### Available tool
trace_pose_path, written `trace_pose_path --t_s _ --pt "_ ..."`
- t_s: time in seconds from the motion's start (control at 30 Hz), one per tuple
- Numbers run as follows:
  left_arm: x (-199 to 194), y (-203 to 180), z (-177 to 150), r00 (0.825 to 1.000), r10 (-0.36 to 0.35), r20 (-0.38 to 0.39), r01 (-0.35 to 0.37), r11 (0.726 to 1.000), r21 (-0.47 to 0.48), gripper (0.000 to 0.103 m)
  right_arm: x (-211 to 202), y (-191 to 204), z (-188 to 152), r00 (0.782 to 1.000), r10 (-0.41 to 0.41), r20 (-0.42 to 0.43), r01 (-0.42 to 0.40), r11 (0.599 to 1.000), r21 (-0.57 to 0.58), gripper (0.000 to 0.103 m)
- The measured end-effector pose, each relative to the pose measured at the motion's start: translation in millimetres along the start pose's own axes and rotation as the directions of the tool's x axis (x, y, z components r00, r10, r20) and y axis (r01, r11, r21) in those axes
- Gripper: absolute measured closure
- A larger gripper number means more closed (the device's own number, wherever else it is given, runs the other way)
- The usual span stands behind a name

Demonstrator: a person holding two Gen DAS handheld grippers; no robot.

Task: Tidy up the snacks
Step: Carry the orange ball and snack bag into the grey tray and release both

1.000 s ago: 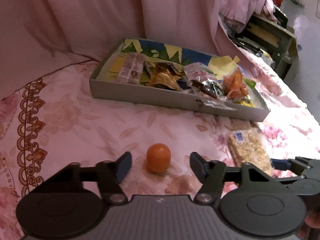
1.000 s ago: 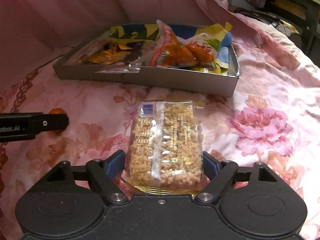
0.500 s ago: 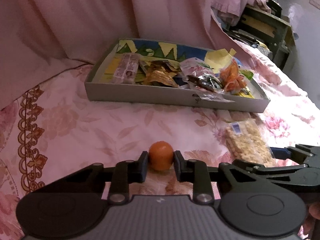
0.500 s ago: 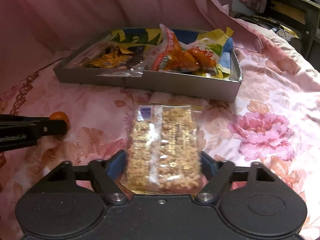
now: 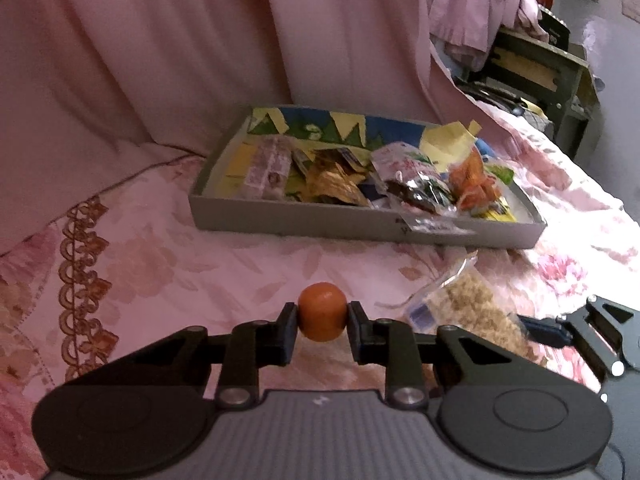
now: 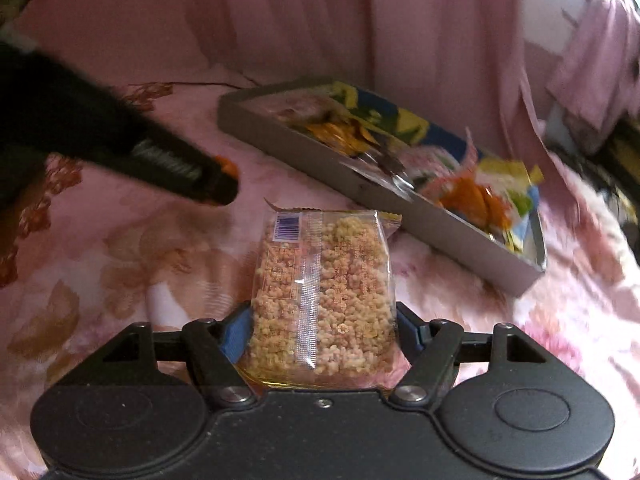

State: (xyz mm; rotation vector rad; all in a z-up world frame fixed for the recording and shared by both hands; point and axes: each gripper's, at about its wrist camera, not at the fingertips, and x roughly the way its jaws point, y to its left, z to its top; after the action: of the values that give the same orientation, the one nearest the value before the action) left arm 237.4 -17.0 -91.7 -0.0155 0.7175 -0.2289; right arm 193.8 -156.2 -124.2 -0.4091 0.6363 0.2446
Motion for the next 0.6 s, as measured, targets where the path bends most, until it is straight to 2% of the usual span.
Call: trace_pose_path --t_s 0.23,0.4,0.47,0.6 --pt "-10.3 13.6 10.8 0.998 0.027 0.065 -0.022 0.997 -0.073 0.074 -11.5 11.0 2.7 0.995 -0.043 0.090 0.051 0.995 -0.091 0.030" --pt "-13.9 23.5 16.9 0.994 0.051 0.097 -0.039 0.991 -0.126 0.074 -21.3 15.8 4.5 0.981 -0.080 0.178 0.104 0.986 -0.130 0.030" --pt "-16.2 27.7 19.9 0.991 0.058 0.122 -0.040 0.989 -0.146 0.074 -23.9 11.8 8.7 0.972 -0.096 0.216 0.124 0.985 -0.120 0.030" --pt "-17.8 37.0 25.7 0.985 0.059 0.163 -0.027 0.981 -0.194 0.074 -28.0 -4.9 21.6 0.951 -0.137 0.276 0.147 0.989 -0.017 0.030"
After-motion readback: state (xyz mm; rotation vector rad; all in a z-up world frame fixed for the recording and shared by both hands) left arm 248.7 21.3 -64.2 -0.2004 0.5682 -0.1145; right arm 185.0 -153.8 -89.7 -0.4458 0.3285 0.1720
